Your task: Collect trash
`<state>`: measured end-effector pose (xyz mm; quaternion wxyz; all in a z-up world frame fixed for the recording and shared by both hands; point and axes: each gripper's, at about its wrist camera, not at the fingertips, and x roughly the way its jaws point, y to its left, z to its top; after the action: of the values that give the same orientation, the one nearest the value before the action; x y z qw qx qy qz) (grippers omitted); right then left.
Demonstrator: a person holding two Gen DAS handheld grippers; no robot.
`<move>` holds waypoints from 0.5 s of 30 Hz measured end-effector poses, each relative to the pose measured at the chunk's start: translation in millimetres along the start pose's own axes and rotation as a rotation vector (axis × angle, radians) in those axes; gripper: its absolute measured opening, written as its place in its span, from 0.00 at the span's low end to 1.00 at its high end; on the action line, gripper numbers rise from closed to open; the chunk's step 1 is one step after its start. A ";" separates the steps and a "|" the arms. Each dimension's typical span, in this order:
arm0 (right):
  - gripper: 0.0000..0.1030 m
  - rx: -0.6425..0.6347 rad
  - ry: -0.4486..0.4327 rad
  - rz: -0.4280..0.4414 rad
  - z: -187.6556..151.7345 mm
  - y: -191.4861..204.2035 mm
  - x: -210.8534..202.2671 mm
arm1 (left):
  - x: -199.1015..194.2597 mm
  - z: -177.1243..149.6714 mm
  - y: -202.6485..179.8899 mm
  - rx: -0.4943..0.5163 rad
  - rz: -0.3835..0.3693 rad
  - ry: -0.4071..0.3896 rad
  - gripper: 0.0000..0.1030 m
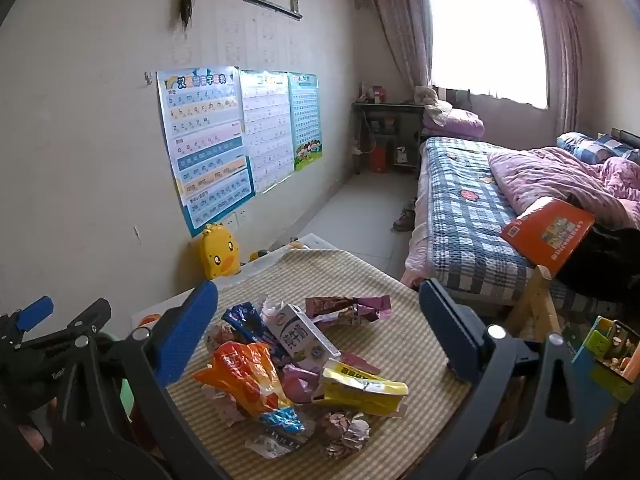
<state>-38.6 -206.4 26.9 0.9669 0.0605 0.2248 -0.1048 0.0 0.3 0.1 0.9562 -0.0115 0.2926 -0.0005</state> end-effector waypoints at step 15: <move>0.97 0.008 0.007 0.013 2.1 4.3 0.9 | -0.7 0.8 2.7 0.015 0.016 -0.017 0.92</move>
<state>-35.9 -202.7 28.7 0.9665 0.0660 0.2275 -0.0990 -0.1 3.1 1.1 0.9586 -0.0022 0.2847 0.0051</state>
